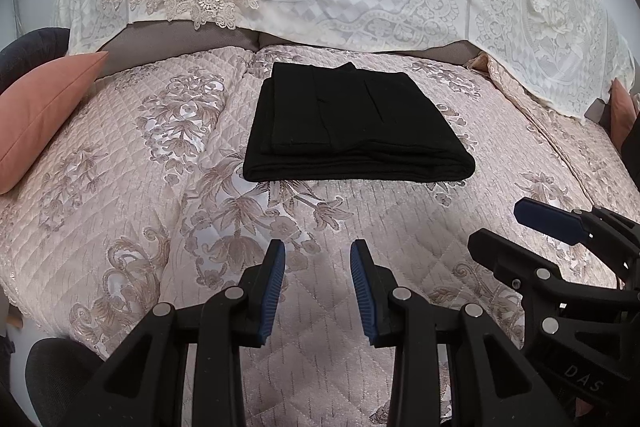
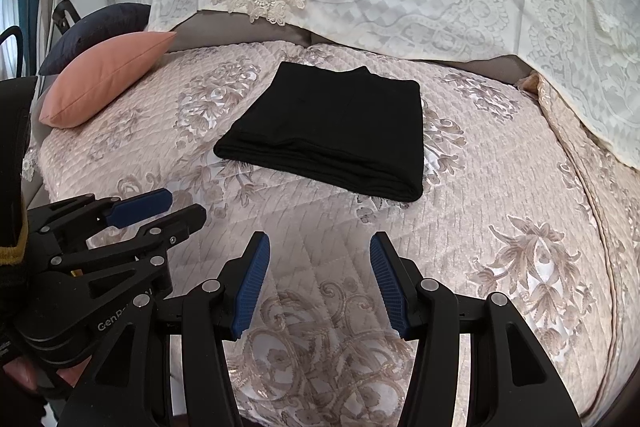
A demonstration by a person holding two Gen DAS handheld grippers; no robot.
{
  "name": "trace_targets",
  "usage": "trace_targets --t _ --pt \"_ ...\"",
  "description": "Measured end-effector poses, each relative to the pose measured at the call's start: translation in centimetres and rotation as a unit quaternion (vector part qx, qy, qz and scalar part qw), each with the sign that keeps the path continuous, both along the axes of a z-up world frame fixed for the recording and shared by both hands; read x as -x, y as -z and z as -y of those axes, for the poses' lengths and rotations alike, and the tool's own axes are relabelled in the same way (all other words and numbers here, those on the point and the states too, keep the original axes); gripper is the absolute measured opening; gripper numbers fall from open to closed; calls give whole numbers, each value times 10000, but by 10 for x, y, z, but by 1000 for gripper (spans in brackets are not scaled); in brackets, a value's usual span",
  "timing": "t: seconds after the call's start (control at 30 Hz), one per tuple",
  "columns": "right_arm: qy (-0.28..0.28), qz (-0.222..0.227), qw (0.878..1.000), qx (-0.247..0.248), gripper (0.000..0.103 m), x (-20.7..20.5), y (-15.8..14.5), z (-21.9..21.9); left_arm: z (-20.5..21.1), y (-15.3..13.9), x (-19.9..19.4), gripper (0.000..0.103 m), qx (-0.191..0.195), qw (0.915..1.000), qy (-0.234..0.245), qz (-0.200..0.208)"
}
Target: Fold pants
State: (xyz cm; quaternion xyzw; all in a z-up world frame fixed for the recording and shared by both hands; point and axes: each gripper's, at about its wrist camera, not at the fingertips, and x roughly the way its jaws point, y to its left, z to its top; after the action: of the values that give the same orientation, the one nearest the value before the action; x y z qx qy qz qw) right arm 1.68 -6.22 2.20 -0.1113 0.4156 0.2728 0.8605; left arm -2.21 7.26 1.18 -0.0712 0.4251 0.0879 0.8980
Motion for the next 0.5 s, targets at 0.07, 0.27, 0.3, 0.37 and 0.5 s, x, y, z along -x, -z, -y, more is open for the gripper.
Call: trace_targets --t 0.07,0.27,0.3,0.37,0.5 --pt "4 0 10000 0 53 0 0 0 0 0 0 36 3 10000 -1 7" --pt "-5 5 10000 2 53 0 -1 0 0 0 0 36 -4 10000 -3 -3" --pt "-6 1 10000 -2 53 0 -1 0 0 0 0 36 -2 10000 1 0" --pt "-8 -3 10000 -5 53 1 -1 1 0 0 0 36 -2 10000 2 0" --pt "-11 3 10000 -2 53 1 -1 0 0 0 0 36 10 10000 -2 -3"
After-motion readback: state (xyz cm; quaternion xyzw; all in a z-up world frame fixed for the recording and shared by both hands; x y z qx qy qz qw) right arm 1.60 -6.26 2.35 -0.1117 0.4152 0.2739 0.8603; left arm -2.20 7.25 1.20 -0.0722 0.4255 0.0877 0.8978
